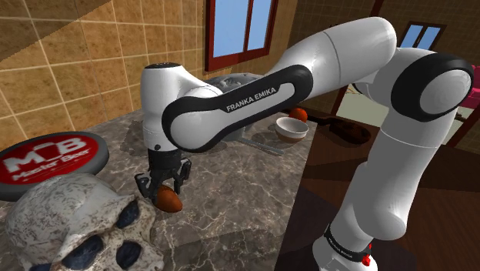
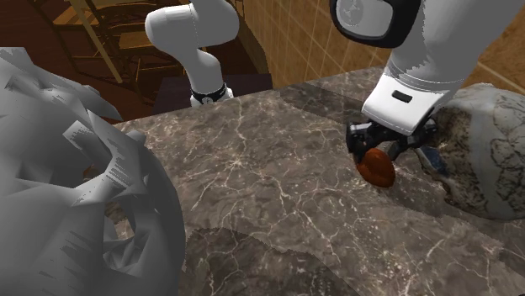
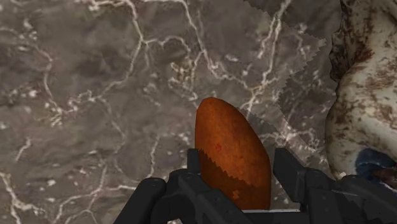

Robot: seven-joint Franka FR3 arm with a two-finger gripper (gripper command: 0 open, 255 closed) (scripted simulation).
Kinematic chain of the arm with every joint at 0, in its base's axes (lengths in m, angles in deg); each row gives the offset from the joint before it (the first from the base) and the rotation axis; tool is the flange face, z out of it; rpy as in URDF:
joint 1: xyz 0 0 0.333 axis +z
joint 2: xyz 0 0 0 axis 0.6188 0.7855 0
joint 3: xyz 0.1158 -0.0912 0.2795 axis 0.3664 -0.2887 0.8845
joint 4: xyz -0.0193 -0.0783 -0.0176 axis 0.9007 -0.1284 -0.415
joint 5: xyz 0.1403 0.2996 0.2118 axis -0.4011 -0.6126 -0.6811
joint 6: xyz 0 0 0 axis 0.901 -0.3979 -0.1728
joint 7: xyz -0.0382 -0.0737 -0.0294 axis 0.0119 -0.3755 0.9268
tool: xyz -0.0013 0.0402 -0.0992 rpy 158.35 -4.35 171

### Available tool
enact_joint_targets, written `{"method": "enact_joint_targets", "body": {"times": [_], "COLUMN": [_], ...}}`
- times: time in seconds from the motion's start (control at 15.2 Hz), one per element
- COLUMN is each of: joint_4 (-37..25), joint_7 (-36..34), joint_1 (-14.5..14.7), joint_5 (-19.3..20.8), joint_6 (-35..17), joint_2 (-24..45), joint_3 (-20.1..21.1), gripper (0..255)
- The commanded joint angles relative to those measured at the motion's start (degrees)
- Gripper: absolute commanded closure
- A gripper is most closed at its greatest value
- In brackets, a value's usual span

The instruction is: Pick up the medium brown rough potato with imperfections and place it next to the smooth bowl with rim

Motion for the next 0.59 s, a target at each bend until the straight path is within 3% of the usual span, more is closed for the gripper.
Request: {"method": "enact_joint_targets", "body": {"times": [0.0,0.53], "joint_4": [-0.70,-5.07], "joint_7": [0.06,0.13], "joint_1": [0.06,-0.14], "joint_5": [-0.35,-1.01], "joint_6": [1.62,7.54], "joint_2": [-0.47,-2.19], "joint_3": [0.13,0.08], "gripper": [255,255]}}
